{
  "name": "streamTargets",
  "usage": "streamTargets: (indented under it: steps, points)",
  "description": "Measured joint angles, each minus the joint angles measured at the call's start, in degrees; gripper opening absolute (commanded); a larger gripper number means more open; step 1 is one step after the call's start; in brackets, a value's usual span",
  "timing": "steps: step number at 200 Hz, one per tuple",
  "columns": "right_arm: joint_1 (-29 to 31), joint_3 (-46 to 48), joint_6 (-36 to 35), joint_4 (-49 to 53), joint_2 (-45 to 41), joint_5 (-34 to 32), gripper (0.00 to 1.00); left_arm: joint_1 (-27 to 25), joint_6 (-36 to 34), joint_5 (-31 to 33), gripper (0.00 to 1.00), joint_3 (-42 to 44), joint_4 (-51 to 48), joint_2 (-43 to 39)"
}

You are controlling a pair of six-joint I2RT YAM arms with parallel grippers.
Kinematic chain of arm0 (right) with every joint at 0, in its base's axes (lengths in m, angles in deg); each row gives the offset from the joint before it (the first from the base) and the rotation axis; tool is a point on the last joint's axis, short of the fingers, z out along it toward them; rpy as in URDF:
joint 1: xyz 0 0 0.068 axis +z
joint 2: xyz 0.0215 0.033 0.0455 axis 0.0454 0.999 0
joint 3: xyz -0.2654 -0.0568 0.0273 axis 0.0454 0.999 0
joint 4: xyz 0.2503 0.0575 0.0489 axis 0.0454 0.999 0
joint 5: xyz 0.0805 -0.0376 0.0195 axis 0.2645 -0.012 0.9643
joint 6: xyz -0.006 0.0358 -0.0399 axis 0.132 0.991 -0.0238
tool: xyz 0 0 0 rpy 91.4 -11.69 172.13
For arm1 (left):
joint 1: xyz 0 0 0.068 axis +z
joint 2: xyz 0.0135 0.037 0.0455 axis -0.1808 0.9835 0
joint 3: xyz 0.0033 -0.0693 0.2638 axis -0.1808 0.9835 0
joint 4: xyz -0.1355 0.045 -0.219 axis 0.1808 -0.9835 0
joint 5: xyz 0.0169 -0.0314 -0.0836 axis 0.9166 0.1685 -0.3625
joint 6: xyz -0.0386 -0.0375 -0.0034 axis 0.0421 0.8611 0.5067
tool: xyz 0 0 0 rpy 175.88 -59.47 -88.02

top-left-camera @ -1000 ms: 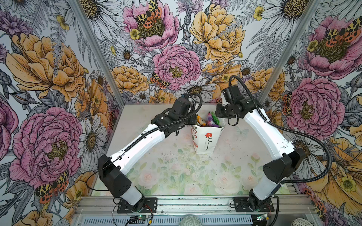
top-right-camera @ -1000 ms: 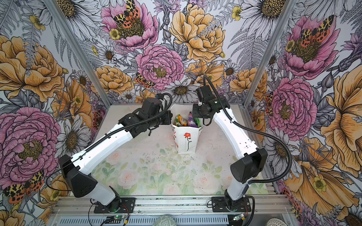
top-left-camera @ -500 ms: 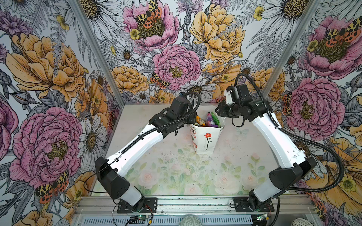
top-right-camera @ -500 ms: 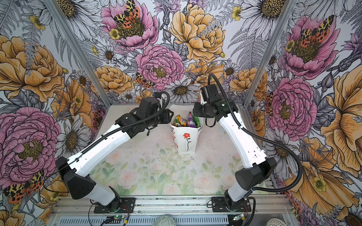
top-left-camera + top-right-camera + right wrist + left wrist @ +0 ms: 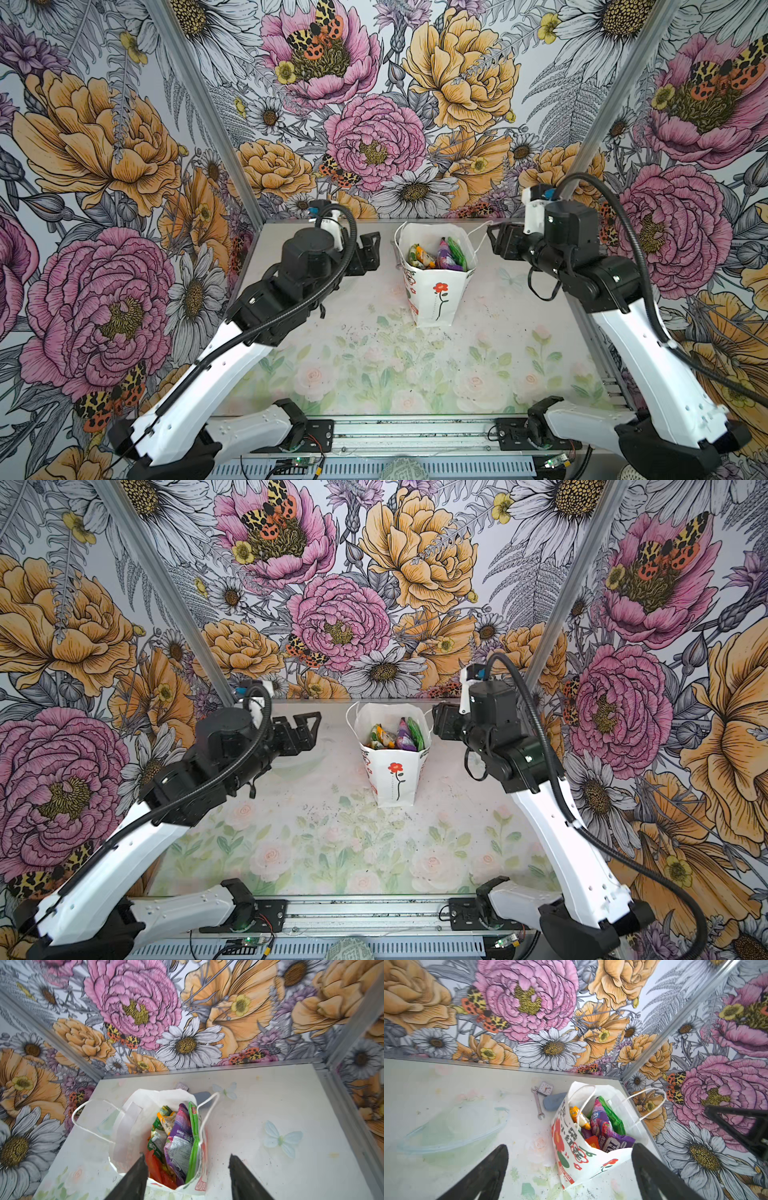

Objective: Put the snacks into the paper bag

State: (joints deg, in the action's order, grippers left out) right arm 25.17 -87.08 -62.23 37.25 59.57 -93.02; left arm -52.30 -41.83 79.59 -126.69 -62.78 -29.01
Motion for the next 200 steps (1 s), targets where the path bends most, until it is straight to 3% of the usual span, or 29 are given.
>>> streamTargets:
  steps: [28,42,81,115,153,175,200]
  points:
    - [-0.57,14.14,0.11,-8.79,-12.15,-8.94,0.86,0.55,-1.68,12.31,0.99,15.21,6.36,-14.23]
    - [-0.98,20.65,-0.2,-12.52,-16.46,-12.44,0.89,1.51,-2.99,17.88,0.99,23.12,10.19,-20.11]
    - [-2.45,32.7,-0.63,-18.62,-18.64,-22.38,0.99,6.67,-6.29,27.08,0.99,40.15,21.09,-27.8]
    - [-4.48,44.06,0.81,-24.98,-16.59,-30.97,0.98,16.98,-6.4,26.25,0.99,50.71,29.77,-28.0]
    - [-8.28,53.94,0.98,-32.89,-13.14,-33.31,1.0,29.0,-6.75,21.22,0.99,63.14,43.54,-23.34]
    - [-9.77,55.87,-0.02,-38.45,-8.52,-33.42,1.0,32.26,-9.07,18.4,0.99,65.68,50.75,-16.59]
    - [-10.56,57.4,-1.92,-46.12,-2.01,-33.33,1.0,34.4,-13.09,14.49,0.99,65.0,60.52,-3.56]
